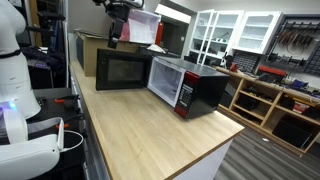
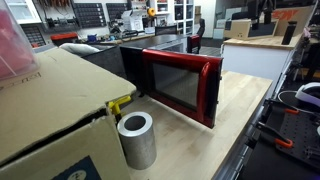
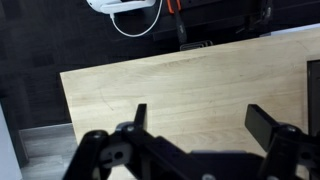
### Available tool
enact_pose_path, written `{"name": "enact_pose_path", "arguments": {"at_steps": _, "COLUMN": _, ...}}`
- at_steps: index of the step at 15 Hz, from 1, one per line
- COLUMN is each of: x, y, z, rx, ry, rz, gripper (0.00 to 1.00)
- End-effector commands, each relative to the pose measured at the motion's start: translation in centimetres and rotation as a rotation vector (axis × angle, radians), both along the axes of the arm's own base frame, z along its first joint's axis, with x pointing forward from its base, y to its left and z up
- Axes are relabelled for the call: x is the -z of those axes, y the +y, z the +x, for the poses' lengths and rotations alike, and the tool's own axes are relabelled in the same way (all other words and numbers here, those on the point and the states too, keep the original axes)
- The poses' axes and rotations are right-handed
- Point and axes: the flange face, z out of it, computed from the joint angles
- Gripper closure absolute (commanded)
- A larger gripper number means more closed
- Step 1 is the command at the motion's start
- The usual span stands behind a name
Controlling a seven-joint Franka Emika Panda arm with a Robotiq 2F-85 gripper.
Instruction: Close the microwave door.
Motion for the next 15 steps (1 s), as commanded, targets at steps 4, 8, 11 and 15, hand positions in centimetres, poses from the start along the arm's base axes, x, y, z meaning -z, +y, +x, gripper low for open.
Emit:
{"name": "enact_pose_path", "arguments": {"at_steps": 4, "x": -1.3, "y": 5.2, "z": 7.9, "rx": -0.132, "ry": -0.043, "rz": -0.025, "gripper": 0.0}}
{"name": "enact_pose_path", "arguments": {"at_steps": 8, "x": -1.6, "y": 10.7, "z": 12.6, "rx": -0.276, "ry": -0.072, "rz": -0.025, "gripper": 0.0}}
{"name": "enact_pose_path", "arguments": {"at_steps": 11, "x": -1.9, "y": 14.7, "z": 15.1, "rx": -0.405, "ry": -0.095, "rz": -0.037, "gripper": 0.0}}
{"name": "enact_pose_path", "arguments": {"at_steps": 15, "x": -2.5, "y": 19.6, "z": 17.7, "rx": -0.622, "ry": -0.128, "rz": -0.042, "gripper": 0.0}}
